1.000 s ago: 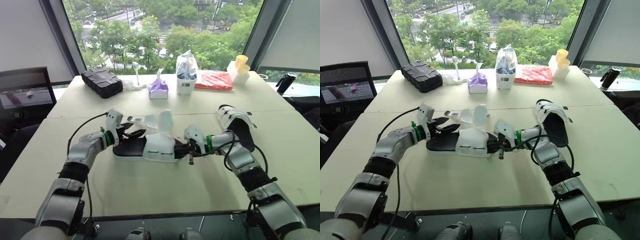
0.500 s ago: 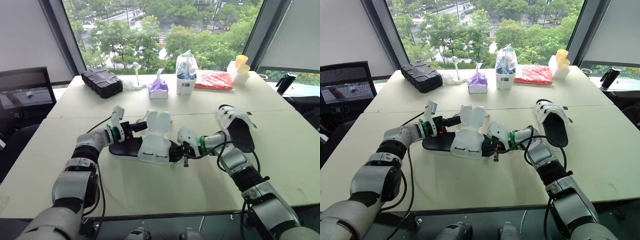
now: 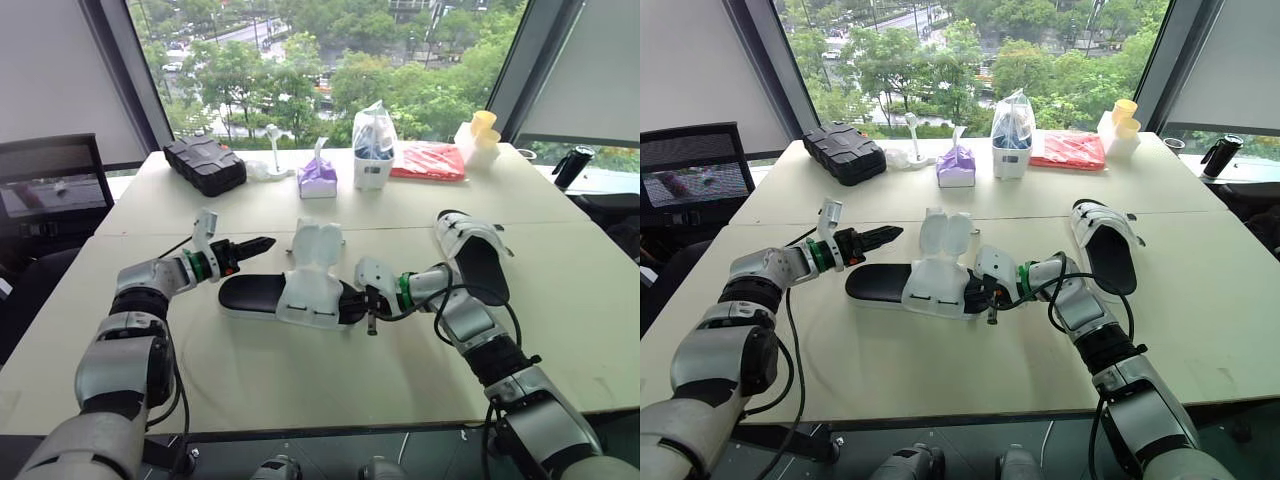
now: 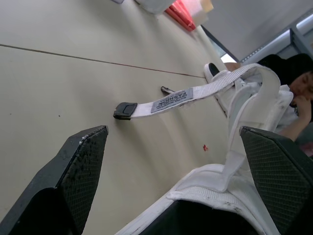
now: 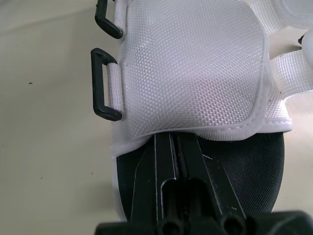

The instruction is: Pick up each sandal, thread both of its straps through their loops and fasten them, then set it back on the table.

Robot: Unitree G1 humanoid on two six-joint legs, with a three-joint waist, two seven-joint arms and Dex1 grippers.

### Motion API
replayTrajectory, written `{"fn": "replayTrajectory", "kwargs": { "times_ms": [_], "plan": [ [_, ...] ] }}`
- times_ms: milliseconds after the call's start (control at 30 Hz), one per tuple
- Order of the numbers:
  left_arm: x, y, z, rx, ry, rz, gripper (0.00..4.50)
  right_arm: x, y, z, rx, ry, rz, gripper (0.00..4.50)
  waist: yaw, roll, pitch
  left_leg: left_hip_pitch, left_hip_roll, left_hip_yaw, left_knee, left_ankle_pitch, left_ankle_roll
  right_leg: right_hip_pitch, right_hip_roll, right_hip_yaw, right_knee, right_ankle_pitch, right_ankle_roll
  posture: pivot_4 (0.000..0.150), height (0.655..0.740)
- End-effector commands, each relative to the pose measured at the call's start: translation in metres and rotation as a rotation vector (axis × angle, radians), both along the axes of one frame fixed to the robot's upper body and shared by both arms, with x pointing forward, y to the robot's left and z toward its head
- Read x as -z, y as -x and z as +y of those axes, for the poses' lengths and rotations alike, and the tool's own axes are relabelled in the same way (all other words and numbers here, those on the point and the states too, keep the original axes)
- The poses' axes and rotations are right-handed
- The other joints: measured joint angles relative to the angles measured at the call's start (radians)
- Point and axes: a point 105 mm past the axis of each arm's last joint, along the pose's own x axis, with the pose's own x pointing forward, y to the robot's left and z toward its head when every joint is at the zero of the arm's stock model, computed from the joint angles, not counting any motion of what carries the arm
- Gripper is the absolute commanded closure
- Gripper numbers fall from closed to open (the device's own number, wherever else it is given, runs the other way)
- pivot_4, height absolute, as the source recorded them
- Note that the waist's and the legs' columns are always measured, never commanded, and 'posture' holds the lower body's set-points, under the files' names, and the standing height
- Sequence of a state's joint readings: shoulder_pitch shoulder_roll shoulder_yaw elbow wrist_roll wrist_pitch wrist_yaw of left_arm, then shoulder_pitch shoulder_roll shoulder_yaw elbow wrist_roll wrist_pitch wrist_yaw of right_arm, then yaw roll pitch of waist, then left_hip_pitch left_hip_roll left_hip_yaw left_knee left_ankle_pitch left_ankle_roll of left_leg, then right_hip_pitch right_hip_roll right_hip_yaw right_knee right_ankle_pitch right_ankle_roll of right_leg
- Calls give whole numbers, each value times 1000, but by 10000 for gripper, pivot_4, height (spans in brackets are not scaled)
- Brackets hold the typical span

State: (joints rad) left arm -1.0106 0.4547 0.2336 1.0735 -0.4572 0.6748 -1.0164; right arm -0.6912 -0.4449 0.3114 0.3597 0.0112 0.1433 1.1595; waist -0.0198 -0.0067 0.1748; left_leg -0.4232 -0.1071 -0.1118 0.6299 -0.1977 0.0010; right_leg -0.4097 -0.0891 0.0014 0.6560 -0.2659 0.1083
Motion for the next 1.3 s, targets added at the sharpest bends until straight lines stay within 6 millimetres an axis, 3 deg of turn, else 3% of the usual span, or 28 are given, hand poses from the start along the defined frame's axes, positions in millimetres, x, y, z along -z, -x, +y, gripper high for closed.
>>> {"fn": "replayTrajectory", "kwargs": {
  "times_ms": [33,233,400,800,1100,1300],
  "plan": [
    [-20,-1,-19,63,71,-57,0,2,0,1,-14,32,-1,44540,1,0,0,0,0,0,0,0,0,0,0,0,0,0,0,1500,7400],
    [-22,-7,-42,64,110,-42,0,0,-1,0,-9,36,-2,44540,1,0,0,0,0,0,0,0,0,0,0,0,0,0,0,1500,7400],
    [-36,-14,-58,35,283,19,0,0,-3,-2,3,41,-6,44540,2,0,0,0,0,0,1,0,0,0,0,0,0,0,0,1500,7400],
    [-57,-8,-68,124,387,64,0,0,-8,-3,18,49,-20,44540,0,0,0,0,0,0,1,0,0,0,0,0,1,0,0,1500,7400],
    [-62,-10,-52,86,353,68,0,-1,-10,-2,24,48,-25,44540,0,0,0,0,0,0,0,1,-1,0,0,0,1,0,0,1500,7400],
    [-62,6,-28,138,305,123,0,-1,-11,-4,27,54,-28,44540,-1,0,0,0,0,0,0,1,-1,0,0,0,1,0,0,1500,7400]
  ]
}}
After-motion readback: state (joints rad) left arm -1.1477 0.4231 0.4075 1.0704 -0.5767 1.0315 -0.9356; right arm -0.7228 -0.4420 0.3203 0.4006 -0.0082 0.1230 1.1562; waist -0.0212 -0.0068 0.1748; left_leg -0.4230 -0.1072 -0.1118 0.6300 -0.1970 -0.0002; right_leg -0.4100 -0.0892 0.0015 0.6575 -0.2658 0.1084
